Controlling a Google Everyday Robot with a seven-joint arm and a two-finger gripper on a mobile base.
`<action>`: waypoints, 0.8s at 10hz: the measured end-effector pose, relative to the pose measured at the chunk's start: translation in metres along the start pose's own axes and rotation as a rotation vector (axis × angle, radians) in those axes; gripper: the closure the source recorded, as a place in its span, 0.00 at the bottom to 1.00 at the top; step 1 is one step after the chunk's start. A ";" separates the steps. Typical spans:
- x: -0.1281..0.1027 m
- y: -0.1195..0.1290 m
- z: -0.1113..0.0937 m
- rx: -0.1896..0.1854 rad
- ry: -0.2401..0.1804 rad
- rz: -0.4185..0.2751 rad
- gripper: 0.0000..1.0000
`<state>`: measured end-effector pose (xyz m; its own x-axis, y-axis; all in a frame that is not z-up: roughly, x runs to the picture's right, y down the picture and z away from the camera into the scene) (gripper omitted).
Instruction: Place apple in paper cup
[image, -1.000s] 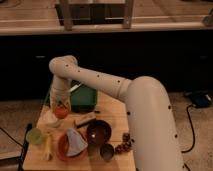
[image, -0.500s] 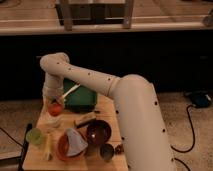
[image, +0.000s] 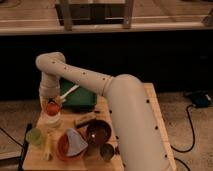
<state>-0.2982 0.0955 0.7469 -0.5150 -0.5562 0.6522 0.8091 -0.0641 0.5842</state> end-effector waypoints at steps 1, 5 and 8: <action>0.001 0.001 0.000 0.003 -0.002 -0.001 0.39; 0.001 0.003 0.000 0.023 -0.007 -0.008 0.20; 0.001 0.004 0.000 0.034 -0.014 -0.012 0.20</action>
<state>-0.2958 0.0947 0.7495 -0.5291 -0.5437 0.6515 0.7926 -0.0425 0.6083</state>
